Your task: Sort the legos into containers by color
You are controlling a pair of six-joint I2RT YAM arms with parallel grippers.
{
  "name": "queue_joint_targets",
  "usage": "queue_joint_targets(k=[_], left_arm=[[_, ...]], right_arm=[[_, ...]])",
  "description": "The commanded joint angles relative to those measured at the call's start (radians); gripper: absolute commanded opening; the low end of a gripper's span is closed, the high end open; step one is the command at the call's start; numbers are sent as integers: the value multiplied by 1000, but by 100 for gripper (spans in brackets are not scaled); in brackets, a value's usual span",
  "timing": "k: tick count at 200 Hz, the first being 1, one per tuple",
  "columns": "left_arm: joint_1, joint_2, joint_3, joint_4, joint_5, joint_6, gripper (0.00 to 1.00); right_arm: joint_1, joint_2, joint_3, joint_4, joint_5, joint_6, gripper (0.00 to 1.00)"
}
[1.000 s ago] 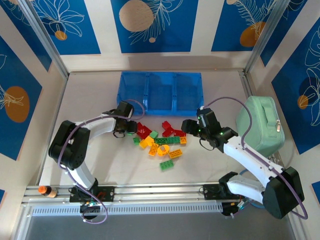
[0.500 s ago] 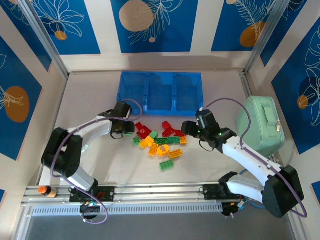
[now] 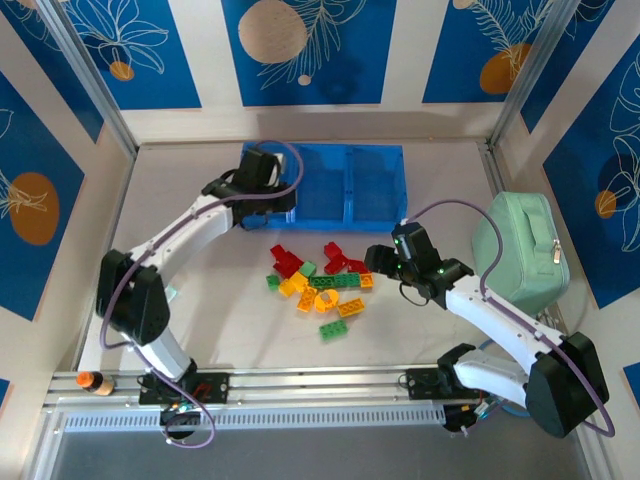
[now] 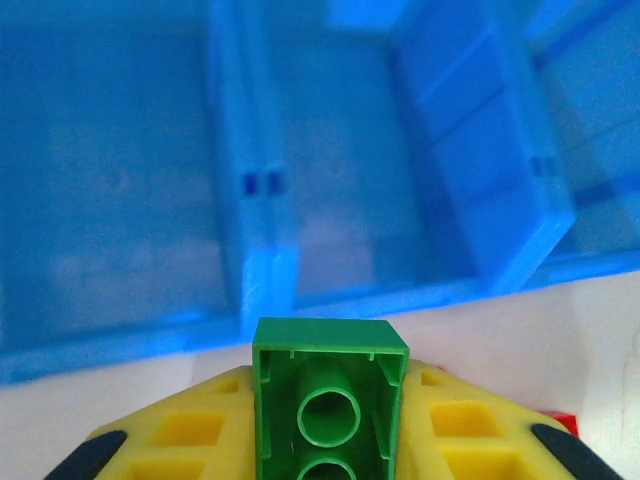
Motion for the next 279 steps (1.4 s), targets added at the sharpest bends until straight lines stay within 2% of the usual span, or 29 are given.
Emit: queue_joint_targets(k=[1, 37, 77, 157, 172, 191, 205, 239, 279], left_arm=[[-27, 105, 140, -84, 24, 52, 29], [-39, 277, 368, -159, 27, 94, 29], [-43, 425, 542, -216, 34, 120, 30], [-45, 555, 646, -227, 28, 126, 35], [-45, 554, 649, -223, 30, 124, 41], [-46, 551, 659, -227, 28, 121, 58], [-46, 537, 677, -248, 43, 116, 64], [-63, 410, 626, -225, 67, 109, 67], [-62, 160, 348, -69, 40, 86, 69]], right_arm=[[4, -29, -18, -27, -6, 17, 69], [5, -39, -24, -43, -14, 20, 69], [6, -35, -31, -43, -18, 23, 69], [9, -20, -35, -28, -24, 39, 69], [9, -11, -31, -23, -24, 40, 69], [12, 4, -25, -22, -28, 40, 69], [15, 15, -19, -23, -28, 38, 69], [23, 36, -4, -26, -18, 37, 70], [41, 69, 23, -30, -14, 25, 70]])
